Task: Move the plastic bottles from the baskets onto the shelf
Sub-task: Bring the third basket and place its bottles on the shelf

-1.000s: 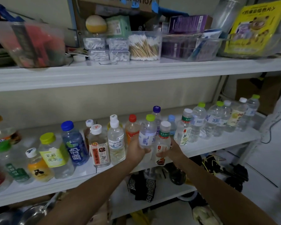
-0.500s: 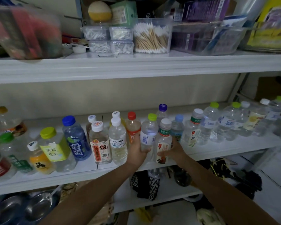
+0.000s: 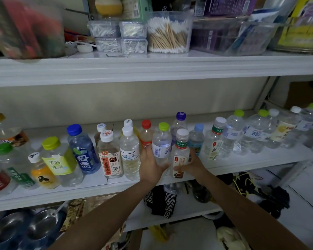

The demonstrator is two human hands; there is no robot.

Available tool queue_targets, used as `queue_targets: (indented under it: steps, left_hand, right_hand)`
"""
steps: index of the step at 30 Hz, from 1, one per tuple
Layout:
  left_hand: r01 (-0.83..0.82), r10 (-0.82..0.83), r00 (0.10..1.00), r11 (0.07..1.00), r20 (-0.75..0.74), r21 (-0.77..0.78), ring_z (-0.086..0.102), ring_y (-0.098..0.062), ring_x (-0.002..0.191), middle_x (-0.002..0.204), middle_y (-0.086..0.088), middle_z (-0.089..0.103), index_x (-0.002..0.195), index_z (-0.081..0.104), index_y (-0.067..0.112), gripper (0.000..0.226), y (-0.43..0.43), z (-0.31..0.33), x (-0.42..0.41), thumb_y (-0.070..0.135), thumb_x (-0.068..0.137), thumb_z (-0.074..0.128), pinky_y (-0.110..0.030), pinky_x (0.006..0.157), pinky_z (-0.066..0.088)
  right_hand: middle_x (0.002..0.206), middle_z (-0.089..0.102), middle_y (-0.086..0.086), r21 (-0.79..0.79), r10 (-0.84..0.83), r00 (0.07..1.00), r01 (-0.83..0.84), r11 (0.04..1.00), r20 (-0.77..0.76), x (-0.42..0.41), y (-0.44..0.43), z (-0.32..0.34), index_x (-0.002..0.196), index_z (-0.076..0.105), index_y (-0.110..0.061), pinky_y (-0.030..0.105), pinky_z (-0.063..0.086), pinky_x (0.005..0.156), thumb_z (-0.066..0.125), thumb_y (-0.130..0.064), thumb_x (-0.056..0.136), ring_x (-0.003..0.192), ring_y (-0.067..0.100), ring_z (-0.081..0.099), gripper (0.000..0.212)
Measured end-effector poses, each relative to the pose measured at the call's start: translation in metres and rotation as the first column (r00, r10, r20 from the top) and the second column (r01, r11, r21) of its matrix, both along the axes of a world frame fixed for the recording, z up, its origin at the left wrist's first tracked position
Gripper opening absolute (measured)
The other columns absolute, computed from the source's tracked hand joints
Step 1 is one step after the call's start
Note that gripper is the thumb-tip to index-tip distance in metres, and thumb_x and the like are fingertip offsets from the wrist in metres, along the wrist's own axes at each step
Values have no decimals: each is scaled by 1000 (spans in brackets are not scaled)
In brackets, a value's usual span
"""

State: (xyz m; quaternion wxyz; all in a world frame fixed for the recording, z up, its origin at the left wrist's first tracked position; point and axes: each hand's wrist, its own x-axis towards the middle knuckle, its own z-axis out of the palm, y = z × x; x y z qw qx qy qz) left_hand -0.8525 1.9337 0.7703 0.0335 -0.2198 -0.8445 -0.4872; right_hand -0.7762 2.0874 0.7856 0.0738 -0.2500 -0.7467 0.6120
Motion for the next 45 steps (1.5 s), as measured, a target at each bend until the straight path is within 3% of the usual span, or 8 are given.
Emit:
queue_targets:
  steps: [5, 11, 17, 21, 24, 27, 31, 45]
  left_hand:
    - [-60, 55, 996, 996, -68, -73, 37, -29, 127, 133, -14, 43, 136, 38, 7, 94, 5, 3, 4, 27, 60, 90, -35, 106, 35]
    - [-46, 43, 998, 997, -51, -69, 52, -30, 120, 128, -14, 55, 130, 41, 4, 81, 5, 5, 5, 13, 63, 88, -38, 99, 44]
    - [-75, 77, 997, 995, 27, -59, 53, -32, 121, 130, -16, 54, 130, 37, 3, 79, 7, 0, 11, 13, 67, 85, -43, 99, 45]
    - [-71, 90, 995, 932, 37, -355, 45, -29, 126, 137, -15, 44, 132, 34, 4, 79, 4, 2, 16, 36, 76, 78, -38, 97, 45]
    - [-56, 80, 996, 885, 32, -462, 47, -29, 126, 139, -17, 43, 138, 28, 1, 80, 2, 3, 16, 40, 82, 70, -34, 95, 44]
    - [-44, 87, 993, 902, 81, -429, 51, -30, 121, 133, -19, 49, 139, 25, -1, 74, 2, 1, 13, 28, 87, 69, -33, 92, 44]
    - [-32, 81, 991, 917, 109, -398, 56, -30, 115, 125, -19, 56, 136, 26, -1, 65, 1, 0, 8, 16, 89, 67, -32, 86, 45]
    - [49, 18, 987, 913, 160, -406, 53, -33, 120, 131, -19, 54, 134, 29, -3, 61, 9, 3, -22, 10, 88, 67, -42, 97, 46]
  right_hand:
    - [115, 54, 1, -3, -18, 1000, 18, 1000, 4, 0, -1, 0, 133, 39, -17, 13, 41, 60, 82, 5, 64, 99, 12, 50, 84]
    - [120, 55, 3, 27, -46, 999, 46, 999, 23, 0, -2, -1, 135, 39, -17, 26, 46, 77, 84, 1, 62, 105, 15, 51, 88]
    - [114, 54, 0, 2, -64, 998, 64, 998, 17, 1, -5, 0, 132, 43, -15, 12, 42, 61, 83, 4, 63, 100, 13, 50, 82]
    - [117, 55, 0, 16, -58, 998, 58, 998, 16, 1, -5, -3, 133, 41, -17, 13, 43, 65, 82, 3, 64, 104, 13, 51, 83]
    - [124, 54, 1, 82, -24, 999, 20, 996, 47, 2, -3, -10, 138, 36, -18, 25, 46, 86, 83, 1, 64, 114, 15, 49, 90]
    - [130, 54, 5, 115, -33, 996, 24, 993, 78, 5, -1, -17, 137, 39, -17, 32, 45, 95, 84, -3, 63, 119, 21, 51, 88]
    - [131, 56, 8, 138, -42, 995, 29, 990, 91, 1, 1, -17, 134, 44, -12, 26, 43, 90, 85, -4, 64, 117, 21, 53, 81]
    - [120, 64, 10, 67, -84, 995, 80, 995, 62, -18, 12, -26, 112, 60, -8, 38, 49, 97, 84, 4, 62, 104, 20, 61, 56]
